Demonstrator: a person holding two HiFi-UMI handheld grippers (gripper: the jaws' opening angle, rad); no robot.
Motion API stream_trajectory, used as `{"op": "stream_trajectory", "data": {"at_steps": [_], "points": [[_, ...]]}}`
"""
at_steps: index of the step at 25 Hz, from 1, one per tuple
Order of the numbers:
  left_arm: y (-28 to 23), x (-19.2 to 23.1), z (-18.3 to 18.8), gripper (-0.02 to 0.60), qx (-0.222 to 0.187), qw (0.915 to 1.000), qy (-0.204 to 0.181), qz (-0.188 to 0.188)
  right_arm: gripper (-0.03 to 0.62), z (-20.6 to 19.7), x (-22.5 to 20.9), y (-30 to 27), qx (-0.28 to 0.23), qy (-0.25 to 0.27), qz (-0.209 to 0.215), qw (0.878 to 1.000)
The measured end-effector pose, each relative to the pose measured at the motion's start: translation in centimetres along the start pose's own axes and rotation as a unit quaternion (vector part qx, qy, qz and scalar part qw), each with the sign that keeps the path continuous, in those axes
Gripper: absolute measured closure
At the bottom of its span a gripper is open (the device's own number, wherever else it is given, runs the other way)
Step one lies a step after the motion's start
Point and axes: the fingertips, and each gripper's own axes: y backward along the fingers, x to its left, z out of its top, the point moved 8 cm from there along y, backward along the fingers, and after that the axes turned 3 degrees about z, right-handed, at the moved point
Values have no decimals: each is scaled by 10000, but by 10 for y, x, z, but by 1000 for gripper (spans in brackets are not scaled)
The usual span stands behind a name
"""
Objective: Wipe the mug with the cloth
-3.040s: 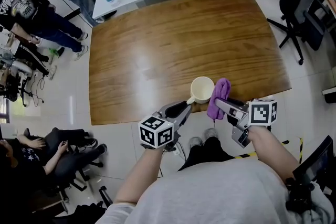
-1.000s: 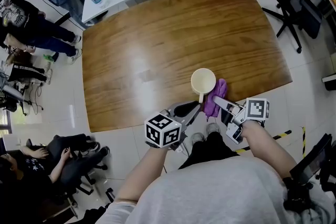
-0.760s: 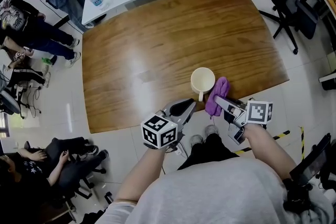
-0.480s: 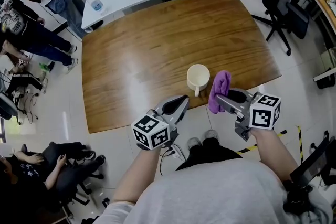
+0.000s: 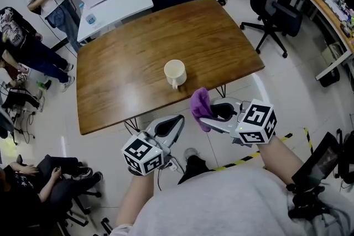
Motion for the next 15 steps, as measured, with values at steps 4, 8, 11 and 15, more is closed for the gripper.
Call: {"op": "stream_trajectory", "data": {"at_steps": [4,8,11,15], "points": [[3,-90,-28,581,-178,9995,152,199,485,-44,55,63,-59,132,136,9998],[8,-199,-52,581,-437,9984,234,263,485,-84,117,136,0,104,169,9998],[16,-278,-51,581,-584,9973,425,101,485,-99,164,194,-69,21,133,9999],[31,-347,-32,581,-730,9969,255,133,485,-110,209,246,-328,-133,192,9992]]}}
